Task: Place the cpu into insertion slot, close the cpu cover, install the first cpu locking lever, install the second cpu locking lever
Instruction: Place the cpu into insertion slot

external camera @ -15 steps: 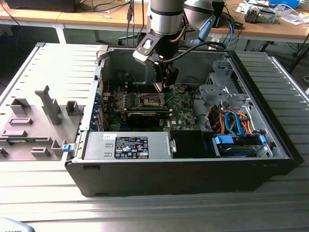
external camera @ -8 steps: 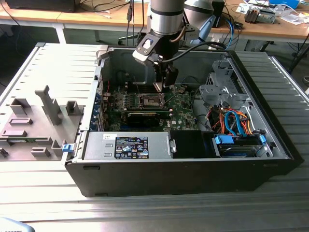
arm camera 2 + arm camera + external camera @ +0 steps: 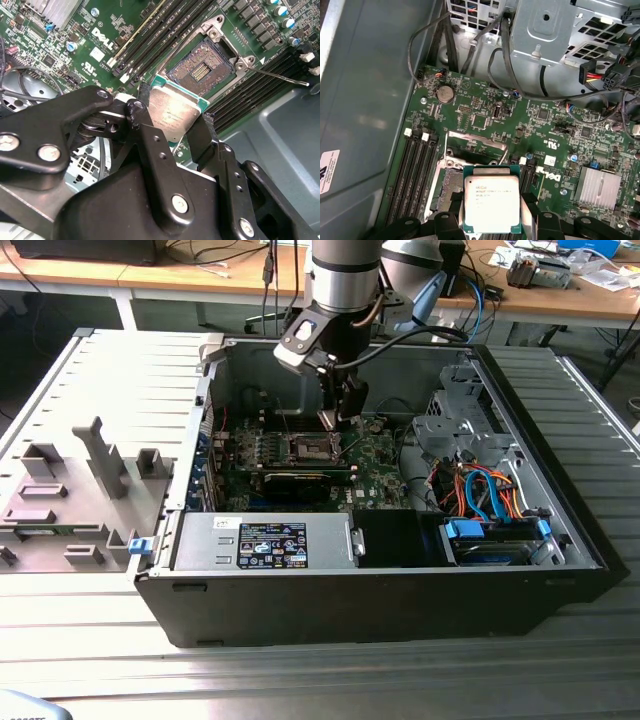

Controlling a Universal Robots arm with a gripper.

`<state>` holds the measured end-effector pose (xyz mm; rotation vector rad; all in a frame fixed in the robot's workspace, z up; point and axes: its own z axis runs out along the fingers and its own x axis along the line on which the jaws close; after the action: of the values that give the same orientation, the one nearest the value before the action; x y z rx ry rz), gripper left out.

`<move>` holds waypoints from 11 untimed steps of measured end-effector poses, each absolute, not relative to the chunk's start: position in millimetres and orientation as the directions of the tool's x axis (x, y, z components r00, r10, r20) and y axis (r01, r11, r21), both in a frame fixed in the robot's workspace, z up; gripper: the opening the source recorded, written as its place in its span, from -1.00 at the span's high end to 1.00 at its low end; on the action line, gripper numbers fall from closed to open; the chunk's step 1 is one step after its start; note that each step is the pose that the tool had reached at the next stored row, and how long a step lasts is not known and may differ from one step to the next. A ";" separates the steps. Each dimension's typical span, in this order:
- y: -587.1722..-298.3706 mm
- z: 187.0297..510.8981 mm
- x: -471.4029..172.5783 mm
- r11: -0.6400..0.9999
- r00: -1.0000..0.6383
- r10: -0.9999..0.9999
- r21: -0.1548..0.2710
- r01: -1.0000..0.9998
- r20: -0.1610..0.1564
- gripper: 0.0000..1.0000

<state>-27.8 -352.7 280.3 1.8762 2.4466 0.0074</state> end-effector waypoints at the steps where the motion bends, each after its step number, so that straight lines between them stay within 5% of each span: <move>1: -352.7 280.3 -27.8 0.258 -0.256 0.966 0.039 0.965 -0.043 -0.08; 11: -352.7 280.3 -27.8 0.247 -0.245 0.969 0.039 0.968 -0.043 -0.08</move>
<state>-27.8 -352.7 280.3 1.8931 2.4335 0.0068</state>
